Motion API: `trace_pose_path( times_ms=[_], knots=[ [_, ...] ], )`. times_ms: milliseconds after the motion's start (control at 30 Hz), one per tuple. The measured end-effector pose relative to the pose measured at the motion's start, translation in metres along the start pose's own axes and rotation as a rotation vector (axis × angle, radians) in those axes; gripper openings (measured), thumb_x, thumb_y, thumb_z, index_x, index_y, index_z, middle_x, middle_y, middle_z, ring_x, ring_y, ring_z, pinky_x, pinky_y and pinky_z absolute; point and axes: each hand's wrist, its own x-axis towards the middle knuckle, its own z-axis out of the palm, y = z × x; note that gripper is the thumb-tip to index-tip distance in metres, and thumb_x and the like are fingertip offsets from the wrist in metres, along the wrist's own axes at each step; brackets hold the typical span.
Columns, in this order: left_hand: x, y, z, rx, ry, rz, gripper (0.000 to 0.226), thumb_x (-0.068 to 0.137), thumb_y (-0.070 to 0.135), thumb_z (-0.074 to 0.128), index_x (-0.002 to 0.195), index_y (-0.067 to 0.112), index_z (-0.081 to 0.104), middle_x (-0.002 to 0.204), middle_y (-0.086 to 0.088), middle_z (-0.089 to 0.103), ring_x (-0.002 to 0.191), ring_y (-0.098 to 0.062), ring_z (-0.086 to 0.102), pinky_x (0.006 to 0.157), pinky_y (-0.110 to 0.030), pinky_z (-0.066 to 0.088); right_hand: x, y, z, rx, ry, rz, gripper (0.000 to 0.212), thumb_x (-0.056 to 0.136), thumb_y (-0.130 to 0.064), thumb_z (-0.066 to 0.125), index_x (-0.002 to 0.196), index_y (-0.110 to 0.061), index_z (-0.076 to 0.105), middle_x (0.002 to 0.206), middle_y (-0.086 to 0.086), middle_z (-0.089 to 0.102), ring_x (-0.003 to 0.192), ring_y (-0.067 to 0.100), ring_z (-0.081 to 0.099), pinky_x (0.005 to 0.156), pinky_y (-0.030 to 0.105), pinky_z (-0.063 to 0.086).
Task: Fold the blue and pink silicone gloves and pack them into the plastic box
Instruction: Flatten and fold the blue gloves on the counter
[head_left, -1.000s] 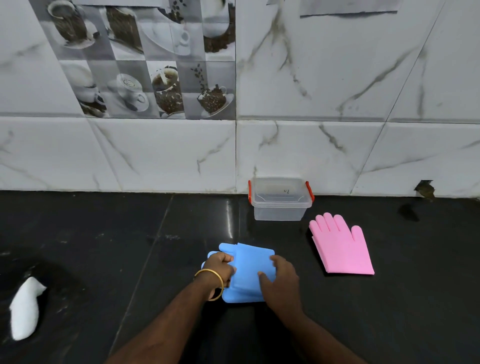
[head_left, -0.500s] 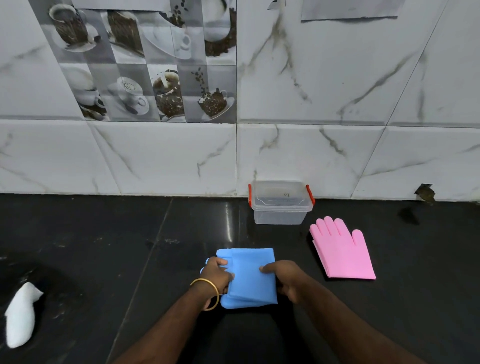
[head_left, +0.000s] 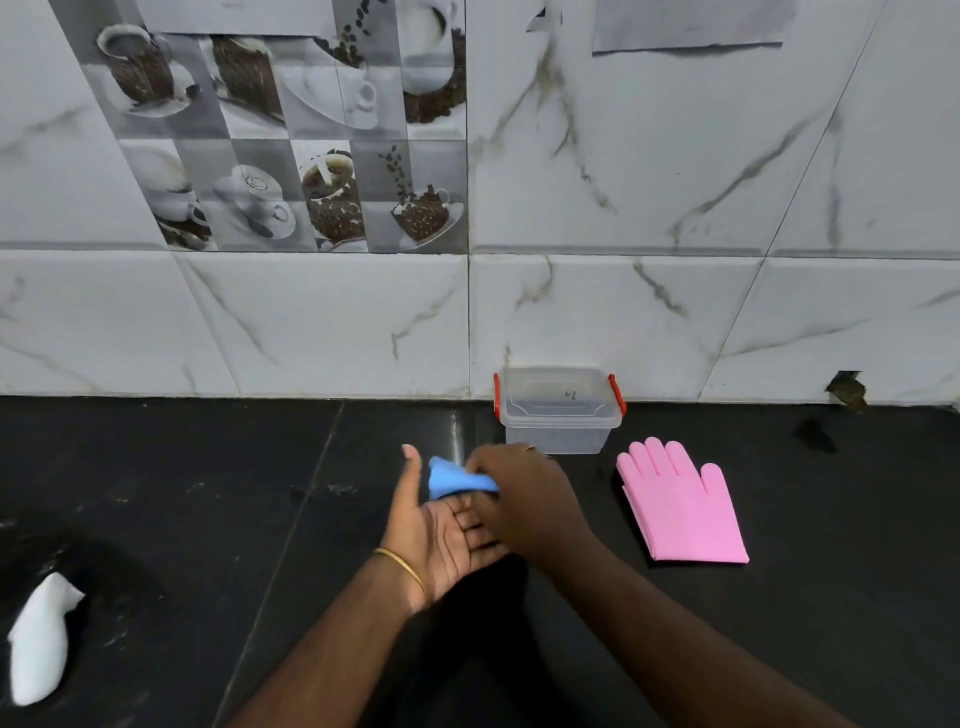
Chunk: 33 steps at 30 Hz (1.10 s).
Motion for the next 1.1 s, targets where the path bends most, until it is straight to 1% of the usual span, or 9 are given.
trace_pose_path(
  times_ms=[133, 233, 333, 433, 533, 633, 733, 933, 1100],
  knots=[
    [-0.002, 0.009, -0.007, -0.169, 0.013, 0.047, 0.068, 0.083, 0.049, 0.065, 0.128, -0.001, 0.06, 0.12, -0.026, 0.066, 0.095, -0.038, 0.071, 0.078, -0.05, 0.058, -0.016, -0.014, 0.01, -0.303, 0.022, -0.303, 0.009, 0.079, -0.031, 0.061, 0.084, -0.026, 0.067, 0.08, -0.007, 0.071, 0.073, 0.015, 0.068, 0.071, 0.032, 0.055],
    [-0.001, 0.005, -0.018, -0.05, 0.154, 0.078, 0.052, 0.08, 0.011, 0.06, 0.127, -0.01, 0.052, 0.101, -0.031, 0.07, 0.079, -0.04, 0.073, 0.062, -0.045, 0.061, -0.028, -0.007, 0.016, -0.176, -0.023, -0.22, 0.025, 0.081, -0.039, 0.054, 0.096, -0.028, 0.071, 0.093, -0.009, 0.073, 0.09, 0.014, 0.068, 0.087, 0.035, 0.052],
    [-0.004, 0.008, -0.032, -0.002, 0.159, 0.129, 0.054, 0.077, 0.003, 0.058, 0.128, -0.01, 0.047, 0.106, -0.034, 0.068, 0.086, -0.043, 0.072, 0.07, -0.05, 0.062, -0.034, -0.001, 0.021, 0.163, -0.141, 0.204, 0.077, 0.075, -0.071, 0.057, 0.139, -0.03, 0.048, 0.139, -0.012, 0.052, 0.131, 0.009, 0.044, 0.112, 0.037, 0.033],
    [-0.006, 0.016, -0.046, 0.032, 0.103, 0.156, 0.061, 0.074, 0.0, 0.065, 0.132, -0.005, 0.047, 0.12, -0.033, 0.063, 0.104, -0.046, 0.066, 0.081, -0.053, 0.058, -0.027, 0.003, 0.018, 0.809, -0.202, 0.935, 0.105, 0.065, -0.08, 0.063, 0.15, -0.027, 0.03, 0.146, -0.001, 0.046, 0.129, 0.02, 0.05, 0.1, 0.043, 0.047],
    [-0.007, 0.02, -0.061, 0.118, 0.019, 0.136, 0.065, 0.073, 0.002, 0.071, 0.134, 0.004, 0.048, 0.127, -0.028, 0.061, 0.114, -0.047, 0.06, 0.082, -0.053, 0.057, -0.024, 0.015, 0.025, 1.387, -0.458, 1.214, 0.08, 0.068, -0.074, 0.069, 0.13, -0.024, 0.059, 0.123, 0.01, 0.068, 0.106, 0.029, 0.069, 0.085, 0.043, 0.057],
    [-0.011, 0.021, -0.075, 0.259, 0.011, 0.076, 0.07, 0.071, 0.002, 0.078, 0.134, 0.007, 0.049, 0.129, -0.025, 0.061, 0.117, -0.046, 0.059, 0.083, -0.052, 0.058, -0.028, 0.023, 0.047, 1.593, -0.332, 1.17, 0.049, 0.079, -0.034, 0.079, 0.121, -0.013, 0.066, 0.113, 0.011, 0.074, 0.102, 0.03, 0.072, 0.082, 0.043, 0.06],
    [-0.011, 0.02, -0.088, 0.316, 0.143, 0.077, 0.068, 0.07, -0.002, 0.08, 0.131, 0.006, 0.051, 0.123, -0.023, 0.066, 0.111, -0.043, 0.064, 0.081, -0.051, 0.059, -0.026, 0.025, 0.066, 1.451, -0.214, 1.136, 0.04, 0.082, -0.009, 0.076, 0.12, -0.009, 0.064, 0.108, 0.008, 0.076, 0.098, 0.027, 0.073, 0.075, 0.039, 0.06],
    [0.004, 0.039, -0.1, 0.434, 0.5, 0.238, 0.028, 0.085, 0.009, 0.071, 0.112, 0.002, 0.062, 0.102, -0.017, 0.075, 0.092, -0.033, 0.073, 0.077, -0.046, 0.06, -0.001, 0.022, 0.091, 1.285, -0.208, 1.056, 0.043, 0.083, -0.003, 0.072, 0.123, -0.011, 0.06, 0.118, 0.01, 0.07, 0.104, 0.028, 0.069, 0.091, 0.047, 0.057],
    [0.026, 0.053, -0.111, 0.675, 0.747, 0.318, 0.019, 0.087, 0.005, 0.069, 0.104, 0.0, 0.066, 0.107, -0.021, 0.071, 0.096, -0.037, 0.068, 0.088, -0.048, 0.056, 0.016, 0.024, 0.109, 1.215, -0.28, 1.071, 0.032, 0.087, 0.006, 0.056, 0.113, -0.012, 0.061, 0.115, 0.009, 0.068, 0.102, 0.028, 0.068, 0.083, 0.042, 0.059]
  ],
)
